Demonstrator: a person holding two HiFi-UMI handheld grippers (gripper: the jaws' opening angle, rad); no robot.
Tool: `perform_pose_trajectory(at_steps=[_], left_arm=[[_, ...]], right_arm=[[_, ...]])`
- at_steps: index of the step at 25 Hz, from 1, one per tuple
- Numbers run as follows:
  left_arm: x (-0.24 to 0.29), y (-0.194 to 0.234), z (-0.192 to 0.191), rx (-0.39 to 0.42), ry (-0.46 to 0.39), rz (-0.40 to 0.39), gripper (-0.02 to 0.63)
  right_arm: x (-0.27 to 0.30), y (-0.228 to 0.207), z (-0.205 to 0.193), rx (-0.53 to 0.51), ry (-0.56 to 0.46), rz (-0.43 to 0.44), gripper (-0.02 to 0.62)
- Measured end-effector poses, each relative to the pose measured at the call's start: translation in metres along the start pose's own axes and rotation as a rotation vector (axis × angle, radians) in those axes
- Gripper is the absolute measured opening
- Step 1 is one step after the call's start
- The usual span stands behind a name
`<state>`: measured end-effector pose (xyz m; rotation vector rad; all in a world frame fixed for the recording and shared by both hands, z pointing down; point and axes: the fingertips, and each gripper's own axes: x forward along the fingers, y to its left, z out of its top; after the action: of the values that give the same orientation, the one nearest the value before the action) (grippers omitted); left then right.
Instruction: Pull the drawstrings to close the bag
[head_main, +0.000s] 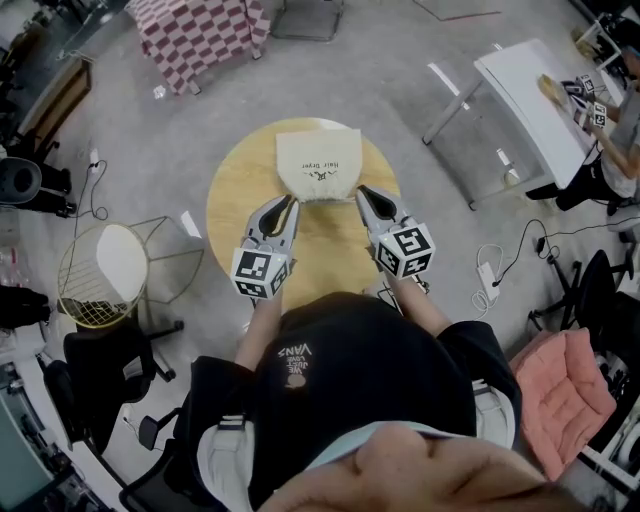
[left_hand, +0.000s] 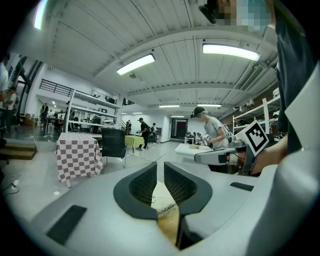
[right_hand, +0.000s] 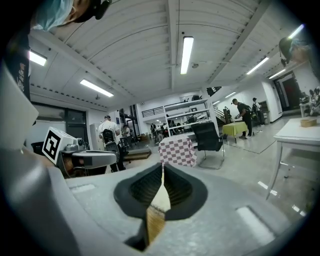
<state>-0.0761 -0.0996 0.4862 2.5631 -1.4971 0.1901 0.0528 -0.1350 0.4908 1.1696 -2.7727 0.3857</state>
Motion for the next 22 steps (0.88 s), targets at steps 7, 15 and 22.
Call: perform_pose_trajectory(at_steps=[7,15,22], left_arm=[[-0.001,-0.001,0.002,0.01,-0.01,0.007,0.021],[-0.003,0.0,0.003,0.018,-0.018,0.004,0.008],[-0.007,-0.003,0.009,0.042,-0.042,-0.006,0.006]], right_arm=[[0.002,0.004,0.003,-0.012,0.001,0.02,0.0],[0.004,0.01,0.003,-0.021,0.01,0.033,-0.002],[0.004,0.014,0.0,-0.047,0.035,0.027,-0.003]])
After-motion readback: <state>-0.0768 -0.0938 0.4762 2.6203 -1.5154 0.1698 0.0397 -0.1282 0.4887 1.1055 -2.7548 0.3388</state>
